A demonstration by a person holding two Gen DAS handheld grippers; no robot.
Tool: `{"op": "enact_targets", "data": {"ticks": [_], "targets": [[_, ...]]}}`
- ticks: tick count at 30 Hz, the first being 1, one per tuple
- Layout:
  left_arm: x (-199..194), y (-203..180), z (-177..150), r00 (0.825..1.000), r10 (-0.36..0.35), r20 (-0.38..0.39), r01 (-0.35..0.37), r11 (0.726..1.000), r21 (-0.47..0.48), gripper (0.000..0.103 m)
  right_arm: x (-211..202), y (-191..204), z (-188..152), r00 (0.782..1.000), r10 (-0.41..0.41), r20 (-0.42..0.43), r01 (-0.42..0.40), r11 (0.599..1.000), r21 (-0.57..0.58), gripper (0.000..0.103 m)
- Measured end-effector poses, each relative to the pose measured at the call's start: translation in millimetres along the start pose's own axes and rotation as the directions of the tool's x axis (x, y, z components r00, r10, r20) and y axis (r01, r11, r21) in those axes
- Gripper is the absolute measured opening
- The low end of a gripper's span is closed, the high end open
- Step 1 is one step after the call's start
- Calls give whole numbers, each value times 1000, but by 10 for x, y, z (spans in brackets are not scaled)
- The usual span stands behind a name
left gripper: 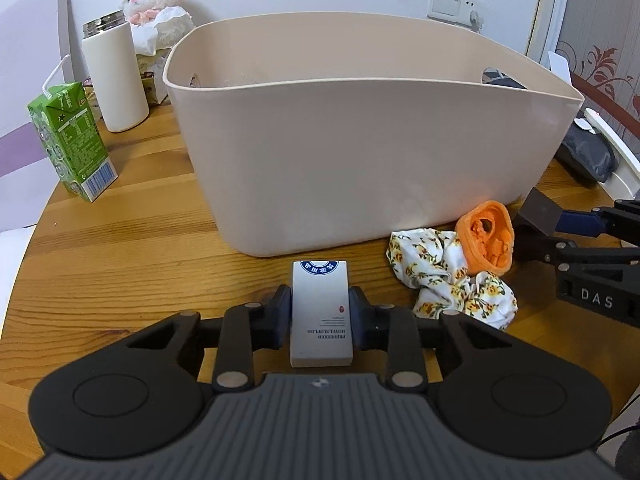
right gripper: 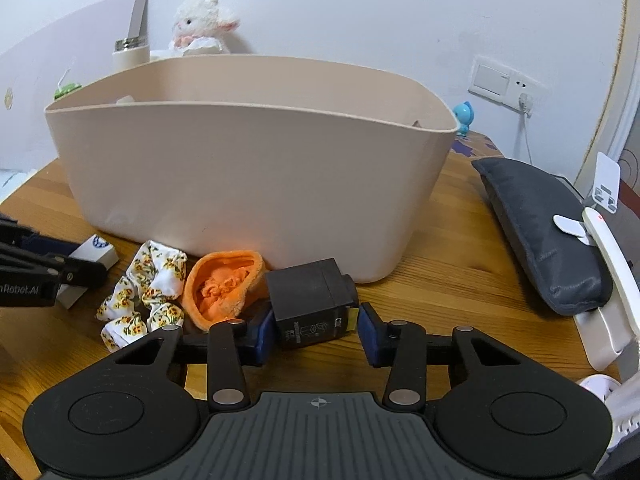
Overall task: Organize objects
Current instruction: 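Lift both items over the bin and open both tools to drop them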
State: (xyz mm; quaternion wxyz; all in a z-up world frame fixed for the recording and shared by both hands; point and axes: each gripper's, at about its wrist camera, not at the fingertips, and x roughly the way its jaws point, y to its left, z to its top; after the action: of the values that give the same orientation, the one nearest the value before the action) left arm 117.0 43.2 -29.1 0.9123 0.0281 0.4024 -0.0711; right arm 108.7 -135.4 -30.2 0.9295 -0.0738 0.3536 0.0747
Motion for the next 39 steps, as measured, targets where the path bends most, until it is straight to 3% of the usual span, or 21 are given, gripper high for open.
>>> {"op": "enact_targets", "data": {"ticks": [15, 26, 39], "targets": [[-351, -24, 48, 997, -16, 71, 16, 1000, -8, 33, -364, -53, 51, 996, 4, 94, -5, 1000, 6, 40], [-805, -83, 228, 983, -55, 177, 58, 998, -11, 33, -841, -63, 323, 962, -23, 272, 22, 1000, 7, 40], [-1027, -1, 746, 957, -21, 288, 28, 999, -19, 33, -946, -117, 807, 925, -13, 379, -9, 998, 57, 40]]}}
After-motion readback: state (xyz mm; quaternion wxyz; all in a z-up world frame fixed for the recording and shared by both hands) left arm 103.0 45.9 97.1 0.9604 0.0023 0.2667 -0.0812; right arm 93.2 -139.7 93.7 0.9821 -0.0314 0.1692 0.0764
